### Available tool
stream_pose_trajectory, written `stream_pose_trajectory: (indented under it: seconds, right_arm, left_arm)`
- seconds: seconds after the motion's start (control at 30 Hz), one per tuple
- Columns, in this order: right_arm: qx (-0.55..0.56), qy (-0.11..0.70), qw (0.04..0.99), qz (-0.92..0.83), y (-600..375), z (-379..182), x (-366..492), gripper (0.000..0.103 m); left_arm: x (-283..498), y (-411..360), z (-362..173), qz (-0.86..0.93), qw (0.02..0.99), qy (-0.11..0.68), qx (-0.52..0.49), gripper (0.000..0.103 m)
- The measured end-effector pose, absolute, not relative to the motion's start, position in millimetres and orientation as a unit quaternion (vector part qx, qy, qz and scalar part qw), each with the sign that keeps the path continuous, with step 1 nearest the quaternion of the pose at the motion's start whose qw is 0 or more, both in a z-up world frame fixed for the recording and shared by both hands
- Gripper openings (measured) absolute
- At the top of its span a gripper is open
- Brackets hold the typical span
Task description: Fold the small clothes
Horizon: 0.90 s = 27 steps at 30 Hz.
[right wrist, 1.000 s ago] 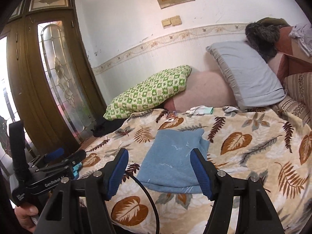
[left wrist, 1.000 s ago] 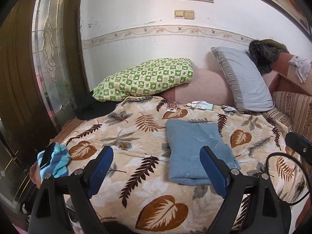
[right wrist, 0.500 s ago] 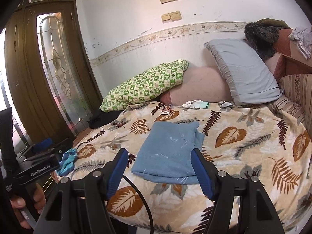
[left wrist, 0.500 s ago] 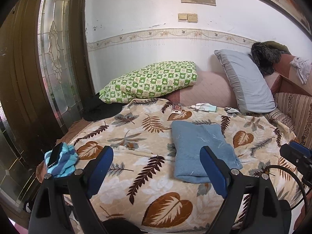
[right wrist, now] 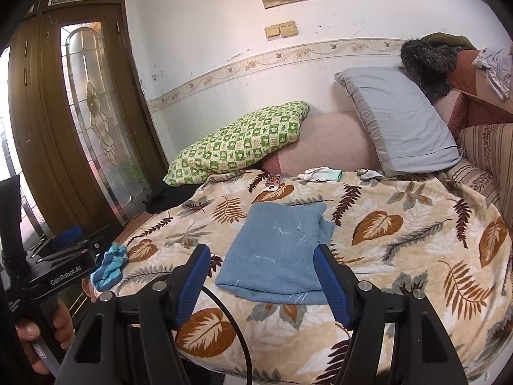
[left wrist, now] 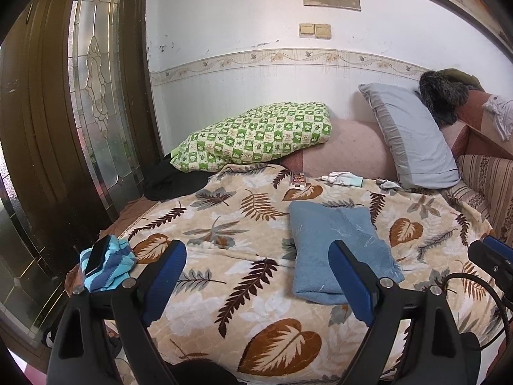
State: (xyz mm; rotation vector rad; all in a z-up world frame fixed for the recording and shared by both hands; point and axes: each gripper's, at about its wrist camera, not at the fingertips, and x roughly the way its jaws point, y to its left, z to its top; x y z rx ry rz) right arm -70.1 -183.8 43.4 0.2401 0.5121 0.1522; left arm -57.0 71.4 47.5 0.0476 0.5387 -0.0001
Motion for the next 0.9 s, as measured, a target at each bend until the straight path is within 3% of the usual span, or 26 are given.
stream_pose_trajectory:
  seconds: [0.9]
  right_arm:
    - [0.148,0.291,0.942,0.079,-196.2,1.1,-39.7,0.070]
  left_arm:
    - [-28.9,49.7,10.2,-0.008,0.948,0.313,0.049,0.090]
